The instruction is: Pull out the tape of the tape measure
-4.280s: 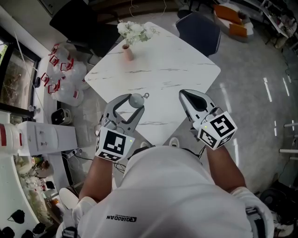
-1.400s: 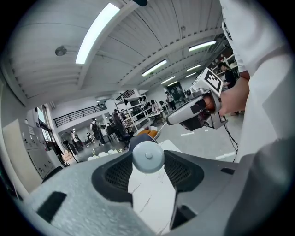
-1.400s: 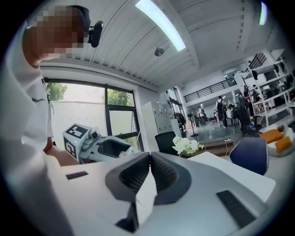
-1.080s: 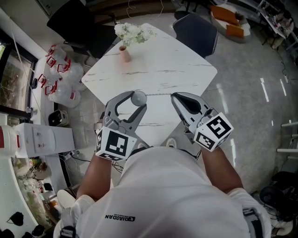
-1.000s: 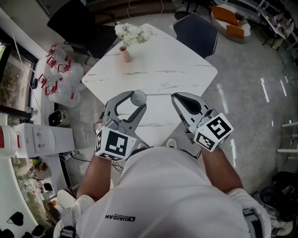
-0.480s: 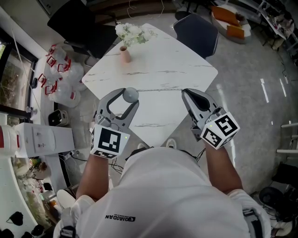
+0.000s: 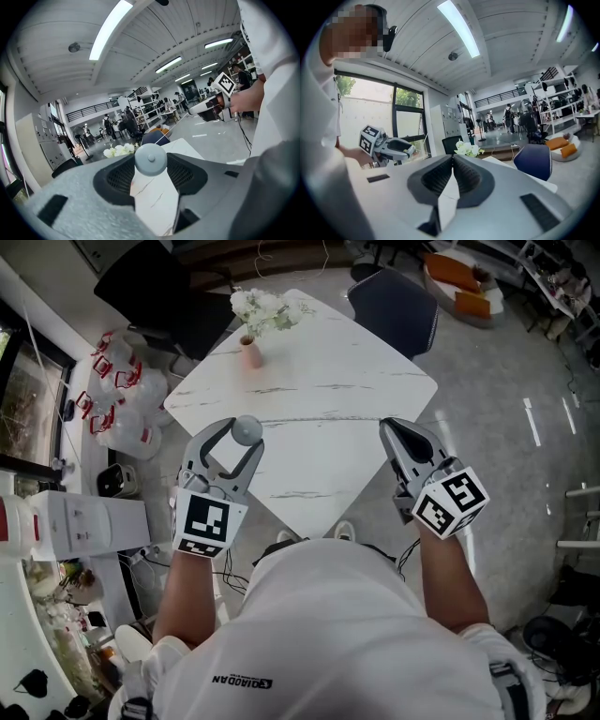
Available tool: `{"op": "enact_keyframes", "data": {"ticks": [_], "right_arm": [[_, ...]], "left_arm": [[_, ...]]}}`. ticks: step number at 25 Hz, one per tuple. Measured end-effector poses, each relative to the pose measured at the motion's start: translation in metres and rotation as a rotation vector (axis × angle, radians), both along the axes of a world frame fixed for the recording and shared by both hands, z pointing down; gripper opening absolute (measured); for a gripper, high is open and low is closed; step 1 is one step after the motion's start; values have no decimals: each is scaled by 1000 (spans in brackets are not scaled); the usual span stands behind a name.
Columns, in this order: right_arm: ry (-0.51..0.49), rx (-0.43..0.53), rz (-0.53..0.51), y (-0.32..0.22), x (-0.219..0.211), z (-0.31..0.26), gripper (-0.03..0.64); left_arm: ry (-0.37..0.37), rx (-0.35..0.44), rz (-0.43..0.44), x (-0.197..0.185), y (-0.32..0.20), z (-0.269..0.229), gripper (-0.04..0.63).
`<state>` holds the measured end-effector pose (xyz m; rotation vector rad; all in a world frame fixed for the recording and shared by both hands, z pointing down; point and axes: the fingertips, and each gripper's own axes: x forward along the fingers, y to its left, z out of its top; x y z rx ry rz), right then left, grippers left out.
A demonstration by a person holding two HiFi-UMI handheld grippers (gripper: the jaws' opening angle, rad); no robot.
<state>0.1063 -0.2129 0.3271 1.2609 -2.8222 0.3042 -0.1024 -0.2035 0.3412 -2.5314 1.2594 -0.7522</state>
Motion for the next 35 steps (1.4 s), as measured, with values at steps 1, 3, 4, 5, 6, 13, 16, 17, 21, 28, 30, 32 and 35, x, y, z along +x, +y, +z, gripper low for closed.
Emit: {"op": "enact_keyframes", "data": {"ticks": [1,3,4,5,6,13,16,17,21,28,30,32,35], "right_arm": [[2,-1,-1,0,0,1,14],[8,0,-4,0,1,2,14],[10,1,-5,1,1,2,14],[12,3,-5,1,1,2,14],[13,5,-4,0,1,2,14],[-20,-19,64,-9,22,1,14],[8,-1,67,-8,24,0,14],[15,4,69,-9,25,0,14],[19,6,77,-10,27,-1,14],[-6,-3,119,-10,43,-2,14],[-1,3,119,-10,43,-4,14],[-8,3,123,-9,43,-4,14],[-11,1,121,-7,41,-3,14]], "left_arm": [[1,1,1,0,0,0,222],[-1,5,3,0,0,-1,222],[-3,5,5,0,0,-1,222],[-4,6,5,-1,0,-1,222],[-6,6,4,-2,-1,-1,222],[25,-18,-79,-35,-4,0,222],[11,-8,-76,-36,-4,-2,222],[4,-4,-75,-36,-4,-2,222],[4,-7,-74,-35,-4,0,222],[21,-11,-101,-47,-4,1,222],[18,-5,-106,-47,-5,0,222],[29,-5,-113,-46,-4,-1,222],[35,-7,-116,-46,-3,1,222]]}}
